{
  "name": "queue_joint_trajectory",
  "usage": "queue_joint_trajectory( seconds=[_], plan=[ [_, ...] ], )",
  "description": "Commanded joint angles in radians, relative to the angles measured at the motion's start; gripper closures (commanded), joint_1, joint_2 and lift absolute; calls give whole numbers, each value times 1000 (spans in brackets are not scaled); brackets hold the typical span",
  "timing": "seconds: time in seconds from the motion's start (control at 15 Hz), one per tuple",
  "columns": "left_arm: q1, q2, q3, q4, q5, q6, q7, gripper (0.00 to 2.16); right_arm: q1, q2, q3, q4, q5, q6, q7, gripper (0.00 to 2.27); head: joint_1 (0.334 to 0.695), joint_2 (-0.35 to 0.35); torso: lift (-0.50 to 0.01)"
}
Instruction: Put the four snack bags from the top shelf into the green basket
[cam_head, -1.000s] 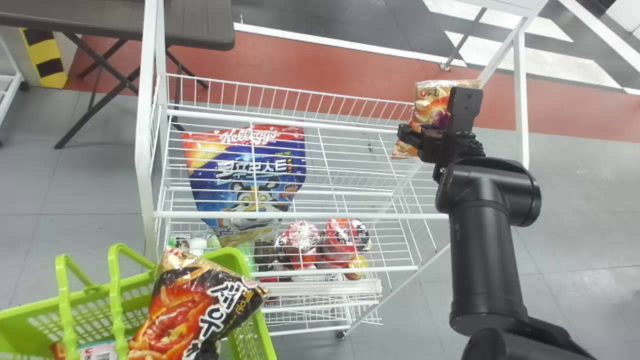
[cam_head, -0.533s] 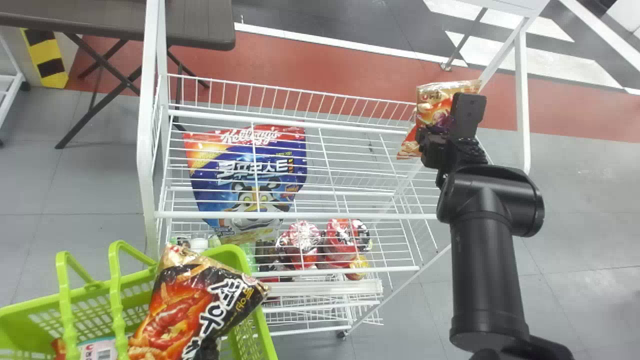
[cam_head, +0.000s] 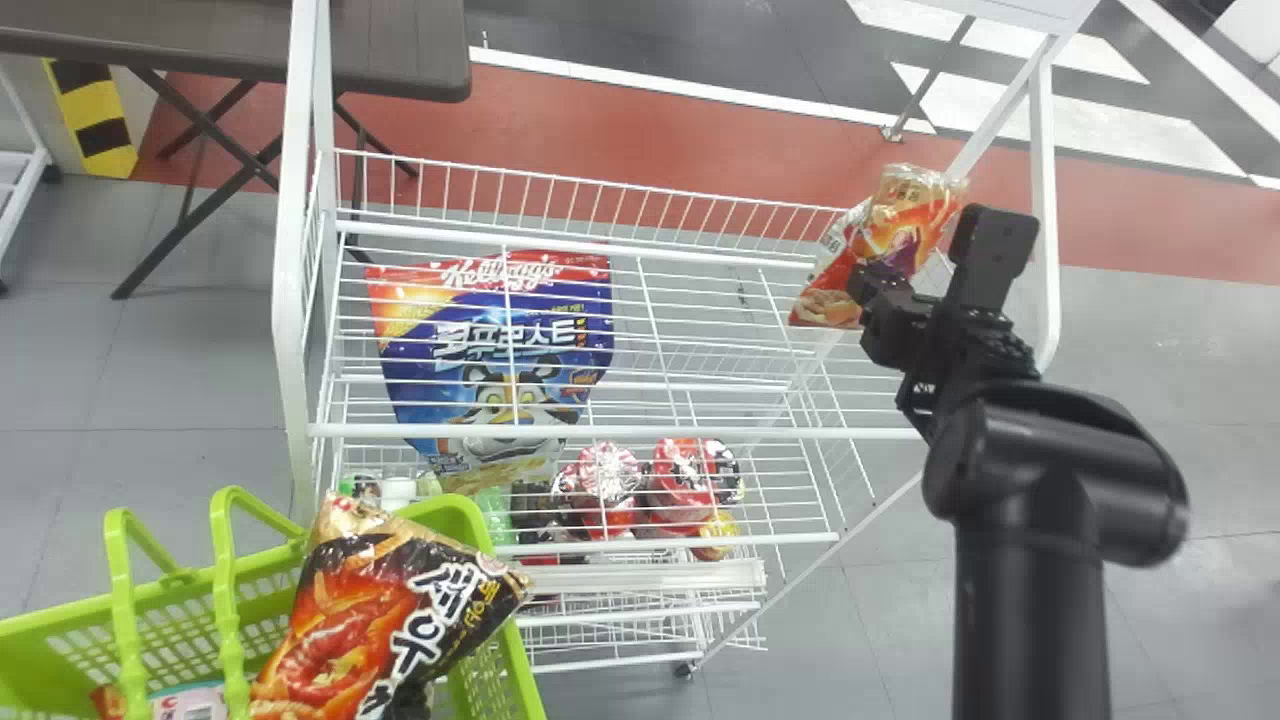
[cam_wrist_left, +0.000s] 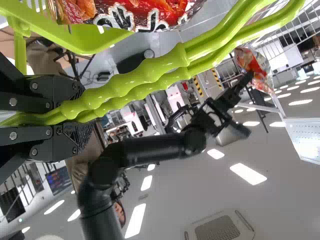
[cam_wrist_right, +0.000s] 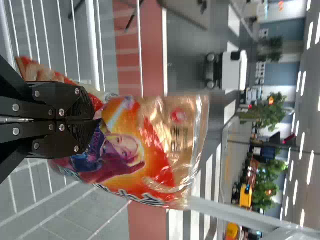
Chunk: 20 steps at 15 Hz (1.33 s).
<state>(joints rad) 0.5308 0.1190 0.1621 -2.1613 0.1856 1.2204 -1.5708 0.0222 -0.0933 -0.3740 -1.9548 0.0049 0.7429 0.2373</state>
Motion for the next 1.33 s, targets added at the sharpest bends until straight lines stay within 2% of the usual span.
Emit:
queue_joint_trajectory(
  seconds=[0.0,0.07,0.27,0.4,0.47,0.8,0.93,1.27],
  plan=[
    [2,-2,1,1,0,0,-10,2145,122,33,15,-259,-117,168,19,2253,695,-350,0],
    [3,-4,1,5,0,0,-10,2145,173,38,21,-349,-189,247,34,2253,695,-350,0],
    [9,-5,7,6,2,0,-10,2145,265,83,37,-527,-339,447,88,2253,695,-350,0],
    [12,-9,16,6,3,-3,-10,2145,300,87,33,-618,-470,677,97,2253,695,-345,0],
    [14,-9,17,5,3,-3,-10,2145,305,87,30,-654,-534,812,99,2253,695,-276,0],
    [17,-12,13,-2,3,0,-10,2145,306,87,37,-751,-720,829,105,2253,695,-115,0],
    [18,-12,13,-3,3,0,-10,2145,305,87,46,-751,-778,829,97,2253,695,-77,0],
    [18,-12,19,1,6,-3,-10,2145,314,86,37,-773,-835,829,89,2253,695,-8,0]
  ],
)
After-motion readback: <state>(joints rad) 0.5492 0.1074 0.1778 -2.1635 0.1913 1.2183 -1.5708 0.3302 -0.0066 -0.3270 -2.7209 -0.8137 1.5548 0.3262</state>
